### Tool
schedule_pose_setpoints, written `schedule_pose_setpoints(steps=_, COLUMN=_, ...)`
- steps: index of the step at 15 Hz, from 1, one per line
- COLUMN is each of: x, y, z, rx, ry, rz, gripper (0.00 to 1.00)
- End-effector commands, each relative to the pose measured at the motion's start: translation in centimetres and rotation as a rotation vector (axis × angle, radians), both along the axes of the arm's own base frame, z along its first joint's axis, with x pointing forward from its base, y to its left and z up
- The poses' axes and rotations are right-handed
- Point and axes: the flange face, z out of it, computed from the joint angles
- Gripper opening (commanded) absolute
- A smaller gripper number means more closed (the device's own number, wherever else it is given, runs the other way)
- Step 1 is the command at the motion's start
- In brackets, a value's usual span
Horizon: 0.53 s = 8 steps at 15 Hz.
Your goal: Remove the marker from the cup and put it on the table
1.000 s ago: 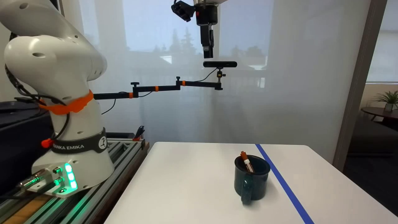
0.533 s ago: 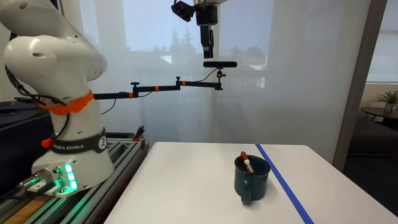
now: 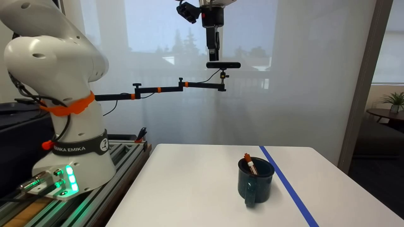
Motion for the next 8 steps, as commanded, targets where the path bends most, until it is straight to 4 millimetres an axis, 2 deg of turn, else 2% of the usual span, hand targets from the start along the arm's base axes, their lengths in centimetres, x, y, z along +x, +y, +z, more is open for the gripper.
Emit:
schedule_pose_setpoints(steps=1, x=4.0, y=-2.4, z=-0.3, rx=-0.006, ry=-0.023, rz=-0.043, gripper=1.0)
schedule_pose_setpoints(steps=5, x=7.9, y=-6.1, z=-1.0, rx=0.019, ry=-0.022, rz=-0.168, gripper=1.0)
schedule_pose_setpoints(steps=8, x=9.4, y=-7.5, z=-1.8, rx=0.049, ry=-0.007, rz=-0.268, gripper=1.0)
